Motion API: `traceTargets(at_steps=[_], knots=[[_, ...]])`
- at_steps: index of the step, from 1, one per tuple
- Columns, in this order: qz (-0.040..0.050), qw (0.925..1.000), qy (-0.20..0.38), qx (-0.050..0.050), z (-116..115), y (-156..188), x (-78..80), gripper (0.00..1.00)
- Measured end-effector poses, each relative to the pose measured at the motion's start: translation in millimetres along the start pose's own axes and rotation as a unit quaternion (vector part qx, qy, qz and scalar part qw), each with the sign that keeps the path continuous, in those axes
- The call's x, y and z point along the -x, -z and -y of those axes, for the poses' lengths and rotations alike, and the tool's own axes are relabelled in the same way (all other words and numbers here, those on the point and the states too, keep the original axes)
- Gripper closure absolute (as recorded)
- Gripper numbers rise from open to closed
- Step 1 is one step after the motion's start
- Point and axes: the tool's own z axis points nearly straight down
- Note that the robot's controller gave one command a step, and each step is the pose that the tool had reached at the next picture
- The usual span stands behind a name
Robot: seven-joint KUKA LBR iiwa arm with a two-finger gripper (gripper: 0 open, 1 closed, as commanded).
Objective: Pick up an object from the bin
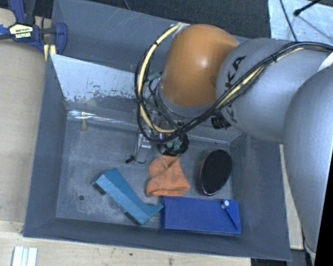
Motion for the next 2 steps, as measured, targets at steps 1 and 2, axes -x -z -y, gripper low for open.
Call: traceTargets(at_steps=[1, 2], knots=[[0.0042, 1.0, -0.001, 0.001, 0.5, 5.0, 2.0, 0.0], [0.0043, 0.9995, 0.031, 0.0, 32.0, -10.0, -16.2, 0.0]])
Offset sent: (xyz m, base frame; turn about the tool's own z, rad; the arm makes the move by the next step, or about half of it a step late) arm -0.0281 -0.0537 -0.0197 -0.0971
